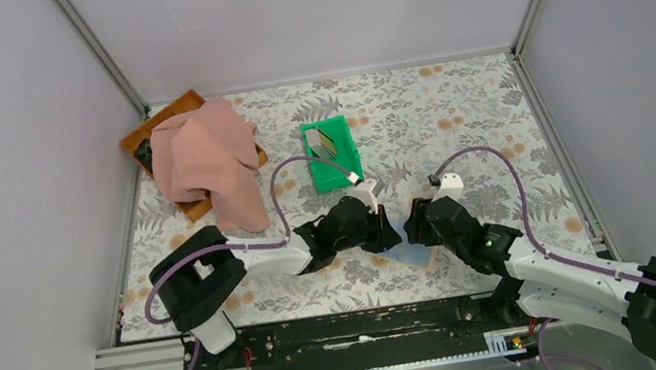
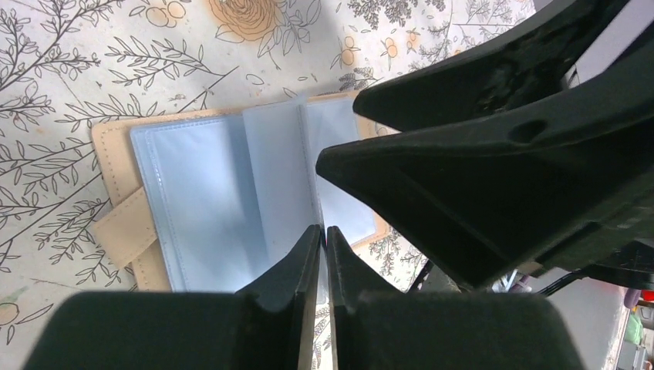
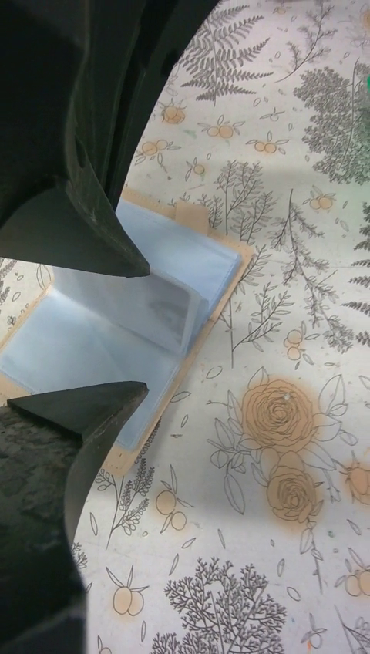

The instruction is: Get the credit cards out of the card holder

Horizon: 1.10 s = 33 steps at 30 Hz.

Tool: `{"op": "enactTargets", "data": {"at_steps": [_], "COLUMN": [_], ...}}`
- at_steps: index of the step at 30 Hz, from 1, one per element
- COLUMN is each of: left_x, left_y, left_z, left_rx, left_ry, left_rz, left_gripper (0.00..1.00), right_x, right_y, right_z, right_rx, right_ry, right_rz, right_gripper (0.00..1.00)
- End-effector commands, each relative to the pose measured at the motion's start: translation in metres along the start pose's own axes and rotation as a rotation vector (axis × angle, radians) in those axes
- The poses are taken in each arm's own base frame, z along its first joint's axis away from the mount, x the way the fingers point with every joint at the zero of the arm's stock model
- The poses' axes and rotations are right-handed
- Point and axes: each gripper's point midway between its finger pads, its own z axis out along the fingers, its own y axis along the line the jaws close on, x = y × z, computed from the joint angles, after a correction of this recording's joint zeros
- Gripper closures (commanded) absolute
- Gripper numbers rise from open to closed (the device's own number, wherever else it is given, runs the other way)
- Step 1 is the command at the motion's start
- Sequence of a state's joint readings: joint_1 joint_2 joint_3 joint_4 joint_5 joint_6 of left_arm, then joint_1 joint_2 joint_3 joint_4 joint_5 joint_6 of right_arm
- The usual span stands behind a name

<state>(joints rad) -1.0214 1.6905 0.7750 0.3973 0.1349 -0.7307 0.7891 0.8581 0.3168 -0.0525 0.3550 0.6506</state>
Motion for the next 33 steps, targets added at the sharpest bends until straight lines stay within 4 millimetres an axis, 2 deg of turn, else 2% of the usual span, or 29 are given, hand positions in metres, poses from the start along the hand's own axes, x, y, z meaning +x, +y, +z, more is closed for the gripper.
{"op": "enactTargets", "data": {"at_steps": [1, 9, 17, 25, 33], "left_x": [0.0, 0.004, 0.003, 0.002, 0.002], "left_y": [-0.008, -0.006, -0.007, -0.004, -0.003], "left_z": [0.006, 0.007, 0.008, 0.007, 0.006], "left_rx": [0.018, 0.014, 0.013, 0.003, 0.001], "left_ry": [0.003, 0.01, 0.007, 0.0, -0.005], "left_rz": [0.011, 0.013, 0.014, 0.014, 0.012], "left_gripper": [0.87, 0.88, 0.88, 0.89, 0.86], "right_x": [-0.037, -0.044, -0.02, -0.023, -0.012], "right_y": [0.013, 0.021, 0.018, 0.012, 0.005], "right_z": [-0.004, -0.003, 0.008, 0.003, 0.002], "right_rx": [0.017, -0.005, 0.004, 0.016, 0.018], "right_ry": [-0.073, -0.091, -0.001, -0.026, -0.007], "right_rz": [0.009, 0.013, -0.016, -0.004, 0.0], "right_gripper": [0.4, 0.39, 0.39, 0.39, 0.4]}}
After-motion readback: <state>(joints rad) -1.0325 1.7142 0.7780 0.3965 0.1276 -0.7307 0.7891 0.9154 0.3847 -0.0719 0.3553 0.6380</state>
